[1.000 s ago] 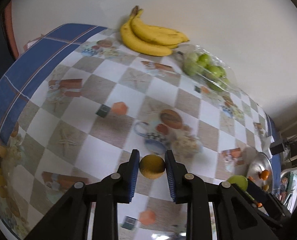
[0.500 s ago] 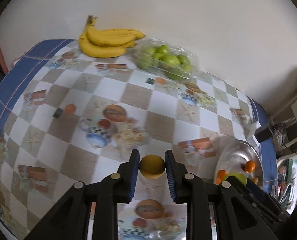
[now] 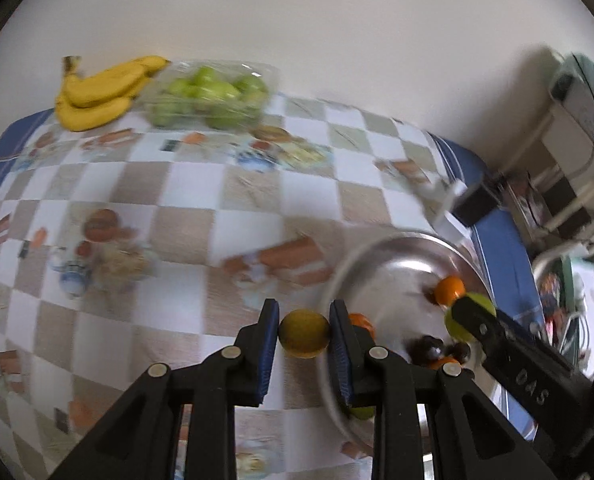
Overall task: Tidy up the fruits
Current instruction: 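Carry the mango with the right tool while the left tool carries the yellow fruit to the bowl, then open the right tool to drop the mango while the left tool releases the yellow fruit into the bowl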
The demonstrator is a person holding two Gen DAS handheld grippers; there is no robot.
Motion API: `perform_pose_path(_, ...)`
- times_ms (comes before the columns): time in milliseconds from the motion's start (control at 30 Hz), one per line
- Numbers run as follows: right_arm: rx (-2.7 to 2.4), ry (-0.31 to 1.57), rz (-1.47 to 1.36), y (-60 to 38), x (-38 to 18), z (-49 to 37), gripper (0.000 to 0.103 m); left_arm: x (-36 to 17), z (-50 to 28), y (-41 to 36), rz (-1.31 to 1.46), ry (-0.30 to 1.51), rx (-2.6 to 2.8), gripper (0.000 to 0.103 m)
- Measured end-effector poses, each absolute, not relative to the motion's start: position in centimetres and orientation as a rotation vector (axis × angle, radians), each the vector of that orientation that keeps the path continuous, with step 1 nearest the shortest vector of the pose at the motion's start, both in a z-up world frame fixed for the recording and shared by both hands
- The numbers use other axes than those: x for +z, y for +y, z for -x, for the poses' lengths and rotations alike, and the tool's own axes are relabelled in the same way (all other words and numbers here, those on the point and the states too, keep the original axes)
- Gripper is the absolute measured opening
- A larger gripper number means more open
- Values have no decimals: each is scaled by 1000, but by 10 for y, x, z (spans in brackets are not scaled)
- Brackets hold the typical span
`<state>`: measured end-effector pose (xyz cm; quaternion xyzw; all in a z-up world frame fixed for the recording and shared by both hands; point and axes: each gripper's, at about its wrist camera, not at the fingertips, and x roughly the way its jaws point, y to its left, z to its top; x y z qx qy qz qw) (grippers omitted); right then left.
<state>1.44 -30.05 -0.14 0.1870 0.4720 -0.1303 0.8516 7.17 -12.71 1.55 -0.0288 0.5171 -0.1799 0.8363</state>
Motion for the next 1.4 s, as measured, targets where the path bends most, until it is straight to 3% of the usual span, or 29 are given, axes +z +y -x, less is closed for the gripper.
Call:
perform_pose_path(467, -248, 1051, -422, -303, -34, -24, 57, -10, -59, -159, -6, 1156, -444, 28)
perform_pose_path(1167, -231, 1052, -420, -299, -30, -26, 61, -21, -62, -158, 34, 1204, -455, 30)
perform_pose_path(1333, -230, 1042, -417, -300, -25, -25, 61, -16, -63, -155, 59, 1195, -457, 39)
perform_pose_path(1400, -230, 1031, -412, -299, -21, -24, 61, -12, -63, -153, 68, 1185, -455, 47)
